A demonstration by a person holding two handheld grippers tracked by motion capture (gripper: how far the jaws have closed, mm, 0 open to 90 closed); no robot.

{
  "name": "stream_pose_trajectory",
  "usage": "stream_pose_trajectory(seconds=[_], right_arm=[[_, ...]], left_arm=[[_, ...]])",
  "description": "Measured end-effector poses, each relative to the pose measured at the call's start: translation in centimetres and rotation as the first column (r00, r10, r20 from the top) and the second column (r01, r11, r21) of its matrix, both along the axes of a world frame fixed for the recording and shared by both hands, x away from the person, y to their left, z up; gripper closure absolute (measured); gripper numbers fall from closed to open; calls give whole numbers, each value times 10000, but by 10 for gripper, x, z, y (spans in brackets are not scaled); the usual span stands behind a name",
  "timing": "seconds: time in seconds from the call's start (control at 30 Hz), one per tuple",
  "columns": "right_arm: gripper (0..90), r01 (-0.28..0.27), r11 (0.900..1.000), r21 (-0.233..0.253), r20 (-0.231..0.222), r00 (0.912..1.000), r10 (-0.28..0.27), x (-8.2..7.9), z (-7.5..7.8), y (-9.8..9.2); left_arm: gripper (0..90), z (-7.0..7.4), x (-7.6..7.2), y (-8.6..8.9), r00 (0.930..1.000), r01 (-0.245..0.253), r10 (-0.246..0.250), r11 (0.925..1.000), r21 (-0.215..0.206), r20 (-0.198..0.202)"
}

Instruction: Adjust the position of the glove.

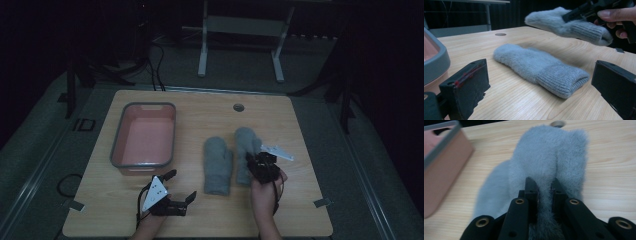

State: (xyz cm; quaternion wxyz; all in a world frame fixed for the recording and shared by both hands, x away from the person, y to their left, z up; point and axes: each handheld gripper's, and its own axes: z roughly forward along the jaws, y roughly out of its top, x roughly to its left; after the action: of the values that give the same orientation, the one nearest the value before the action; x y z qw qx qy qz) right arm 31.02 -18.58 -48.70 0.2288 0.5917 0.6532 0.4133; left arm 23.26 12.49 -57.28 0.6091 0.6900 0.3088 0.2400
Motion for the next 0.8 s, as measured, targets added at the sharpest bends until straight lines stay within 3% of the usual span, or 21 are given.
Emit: stream_pose_trajectory(seconds=[0.1,0.37,0.67,0.8], right_arm=[[804,-210,9993,322,-187,9996,216,1,-3,19],[804,-502,9984,244,-354,9981,510,-7,-9,63],[802,-488,9975,506,-658,9965,521,-4,-19,83],[801,-581,9982,141,-753,9954,590,-2,-27,91]], left_arm=[[15,0,0,-1,10000,15,-16,9999,146,53],[15,0,-1,-2,9999,-23,20,9997,238,131],[15,0,0,-4,9999,15,-20,9995,322,142],[15,1,0,-4,9999,16,-21,9993,367,153]])
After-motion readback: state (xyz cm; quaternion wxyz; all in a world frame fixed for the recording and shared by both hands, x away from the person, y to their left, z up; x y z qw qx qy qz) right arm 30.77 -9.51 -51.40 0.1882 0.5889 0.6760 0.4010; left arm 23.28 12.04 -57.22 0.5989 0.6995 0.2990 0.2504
